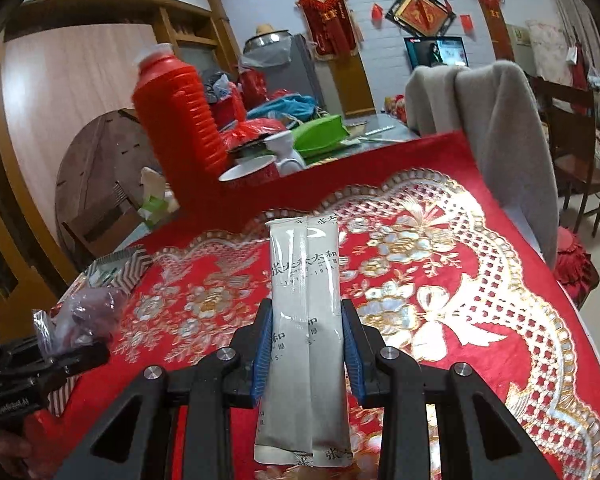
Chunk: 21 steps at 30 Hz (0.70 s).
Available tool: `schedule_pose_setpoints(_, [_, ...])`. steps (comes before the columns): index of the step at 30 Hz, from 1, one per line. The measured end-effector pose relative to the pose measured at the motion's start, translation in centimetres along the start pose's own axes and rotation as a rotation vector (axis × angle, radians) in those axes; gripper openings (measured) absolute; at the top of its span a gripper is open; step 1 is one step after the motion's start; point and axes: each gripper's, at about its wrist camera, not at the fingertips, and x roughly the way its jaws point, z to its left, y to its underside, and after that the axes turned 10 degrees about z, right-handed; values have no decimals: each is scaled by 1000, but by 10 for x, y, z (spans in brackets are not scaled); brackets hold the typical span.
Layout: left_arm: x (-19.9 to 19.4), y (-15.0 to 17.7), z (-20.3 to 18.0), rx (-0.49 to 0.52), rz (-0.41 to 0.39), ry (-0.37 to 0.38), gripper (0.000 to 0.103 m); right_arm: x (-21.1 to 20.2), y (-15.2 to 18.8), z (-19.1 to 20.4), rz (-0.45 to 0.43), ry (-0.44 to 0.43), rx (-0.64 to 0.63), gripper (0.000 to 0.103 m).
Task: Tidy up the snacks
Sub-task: 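Lift and carry the dates bag and white stick packet over the striped tray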
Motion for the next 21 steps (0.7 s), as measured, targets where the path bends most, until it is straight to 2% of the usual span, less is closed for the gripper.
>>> schedule_pose_setpoints(3, [-25,11,15,-18,-50,-54,28,-10,11,19,-26,24,-34,31])
schedule_pose_setpoints(8, [-82,36,65,-129,-148,-132,28,-19,34,58,-45,-52,-16,31])
schedule_pose_setpoints(10, [-99,45,86,-161,-175,-168,28,-22,41,74,-58,-46,-46,31])
schedule_pose_setpoints(16, [-121,57,140,-247,-198,-268,28,-24,50,94,-66,-68,-97,31])
schedule_pose_setpoints(21, [-117,71,169,-322,-214,-285,28,-17,51,111,-61,-96,-139,31])
